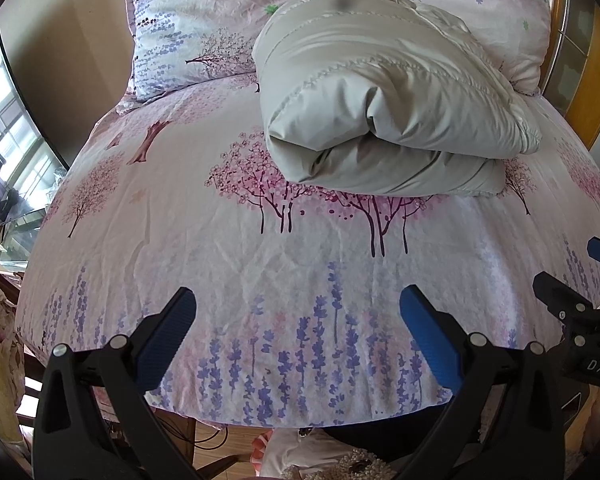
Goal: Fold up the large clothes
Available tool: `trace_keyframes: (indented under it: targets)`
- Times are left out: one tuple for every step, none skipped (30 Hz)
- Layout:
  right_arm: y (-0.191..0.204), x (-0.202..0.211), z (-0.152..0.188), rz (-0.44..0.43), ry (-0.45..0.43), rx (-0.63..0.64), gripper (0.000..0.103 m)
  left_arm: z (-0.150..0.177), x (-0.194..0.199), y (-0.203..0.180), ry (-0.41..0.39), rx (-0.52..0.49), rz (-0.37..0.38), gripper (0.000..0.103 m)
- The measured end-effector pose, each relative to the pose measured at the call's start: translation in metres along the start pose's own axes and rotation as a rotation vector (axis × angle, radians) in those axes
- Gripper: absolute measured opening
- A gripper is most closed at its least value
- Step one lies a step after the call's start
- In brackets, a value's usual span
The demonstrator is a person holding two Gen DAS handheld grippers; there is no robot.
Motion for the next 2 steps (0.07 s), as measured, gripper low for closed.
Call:
trace_keyframes:
  targets:
    - [0.0004,0.0001,0.0003,0.000,0.000,0.000,0.102,0.0002,-0.0002,0.0001,0.001,0.000,0.000,0.101]
    - [-0.0002,0.0000,0.0000,0.000,0.000,0.001,0.102,0.0003,-0.0002,0.0001,0.001,0.000,0.000,0.101]
Point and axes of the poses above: each gripper's, at about its wrist camera, not at the fingertips, and x roughly against the way its jaws point, y to its left, z to its underside, the point moved 6 cm from there along -x, roughly the way its jaws point, and after that the axes turned 4 degrees about -y, right-handed, at the moved point
